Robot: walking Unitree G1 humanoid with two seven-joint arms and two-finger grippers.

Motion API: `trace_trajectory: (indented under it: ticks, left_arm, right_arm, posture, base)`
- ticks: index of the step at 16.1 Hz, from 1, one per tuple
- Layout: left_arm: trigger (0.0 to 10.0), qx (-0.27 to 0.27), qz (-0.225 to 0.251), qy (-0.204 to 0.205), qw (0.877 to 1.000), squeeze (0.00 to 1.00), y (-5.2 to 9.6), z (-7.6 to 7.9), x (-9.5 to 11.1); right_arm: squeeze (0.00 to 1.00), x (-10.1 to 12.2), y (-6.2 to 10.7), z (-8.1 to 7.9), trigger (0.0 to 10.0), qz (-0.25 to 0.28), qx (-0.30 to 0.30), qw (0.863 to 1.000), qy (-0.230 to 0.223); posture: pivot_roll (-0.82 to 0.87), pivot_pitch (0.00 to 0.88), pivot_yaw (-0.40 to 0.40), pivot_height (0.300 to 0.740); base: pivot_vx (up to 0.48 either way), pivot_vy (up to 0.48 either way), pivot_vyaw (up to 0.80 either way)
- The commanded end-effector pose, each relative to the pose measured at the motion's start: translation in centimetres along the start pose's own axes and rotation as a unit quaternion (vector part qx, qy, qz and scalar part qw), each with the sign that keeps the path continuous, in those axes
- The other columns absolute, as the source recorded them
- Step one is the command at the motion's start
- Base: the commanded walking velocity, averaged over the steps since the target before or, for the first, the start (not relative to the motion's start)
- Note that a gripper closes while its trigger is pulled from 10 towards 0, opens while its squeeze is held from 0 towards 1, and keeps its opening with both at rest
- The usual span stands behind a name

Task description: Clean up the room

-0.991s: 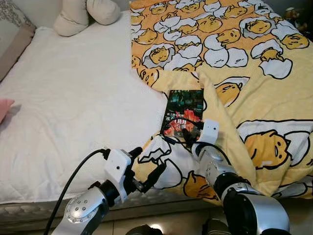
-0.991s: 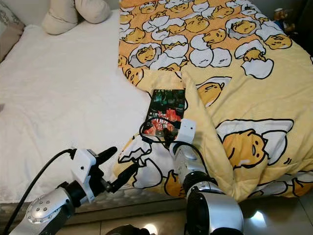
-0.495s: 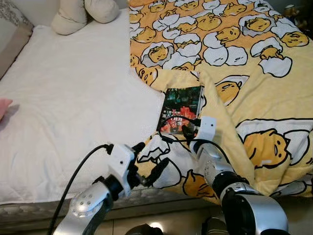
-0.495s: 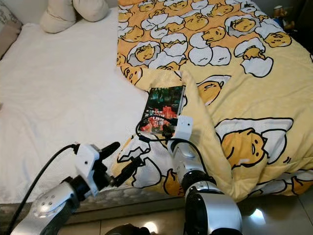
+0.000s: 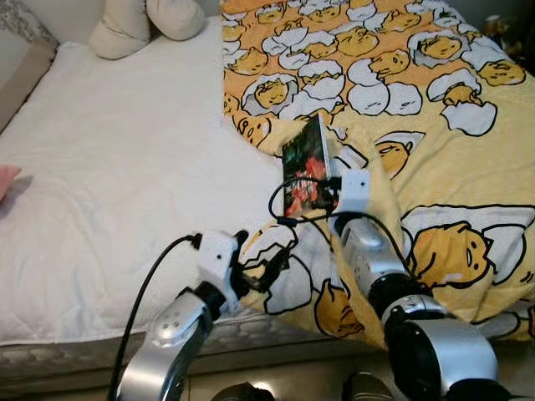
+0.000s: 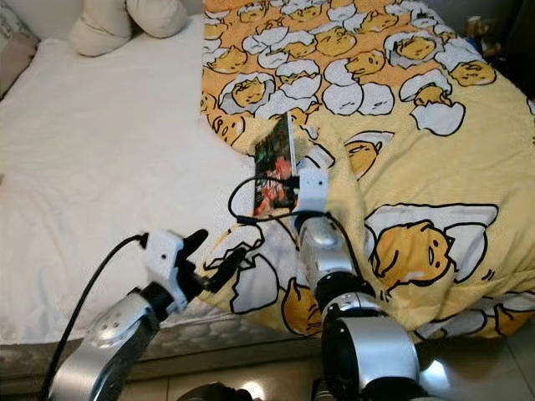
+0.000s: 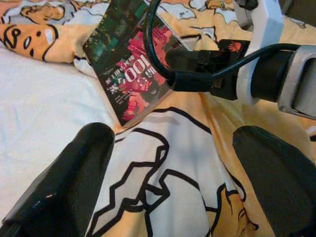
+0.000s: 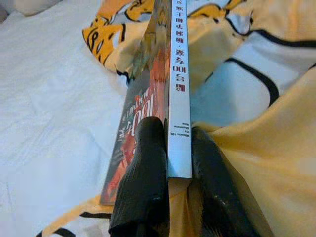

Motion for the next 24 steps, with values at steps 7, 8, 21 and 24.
trace_trajectory:
  ticks: [7, 8, 21, 24]
  left_arm:
    - [10.0, 0.019, 0.013, -0.024, 0.999, 0.00, -1.0, -1.3, 0.2]
    - [10.0, 0.030, 0.010, -0.033, 0.999, 0.00, -1.0, -1.6, 0.0]
    - [10.0, 0.034, 0.008, -0.034, 0.999, 0.00, -0.9, -1.6, -0.5]
    - [10.0, 0.030, 0.006, -0.034, 0.999, 0.00, -0.9, -1.5, -0.6]
  right_arm:
    - [0.00, 3.8, -0.5, -0.5, 0.0, 0.076, 0.010, 0.996, 0.049]
    - [0.00, 3.4, -0.3, -0.7, 0.0, 0.075, 0.013, 0.996, 0.055]
    - [1.00, 3.3, -1.1, -2.0, 10.0, 0.023, 0.015, 1.000, 0.015]
    - [1.00, 2.0, -0.8, -2.5, 10.0, 0.005, 0.023, 1.000, 0.017]
  posture:
    - [-0.07, 0.000, 0.153, 0.740]
    - [-0.08, 0.000, 0.154, 0.740]
    - [-0.06, 0.000, 0.162, 0.740]
    - [-0.06, 0.000, 0.167, 0.740]
  base:
    - [0.000, 0.000, 0.00]
    - [0.000, 0.000, 0.00]
    - [0.000, 0.000, 0.00]
    - [0.000, 0.000, 0.00]
Point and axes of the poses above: a point about 5 cm out from each wrist's last joint towards the gripper, its own y axis pointing back from the gripper into the wrist, its own x axis along the axis of the wrist's last joint, z = x × y, the point moved 3 cm from there along -y, pointing out of the wrist towards the gripper, and after that the axes turned 15 degrees about y, right-handed, at the moved point
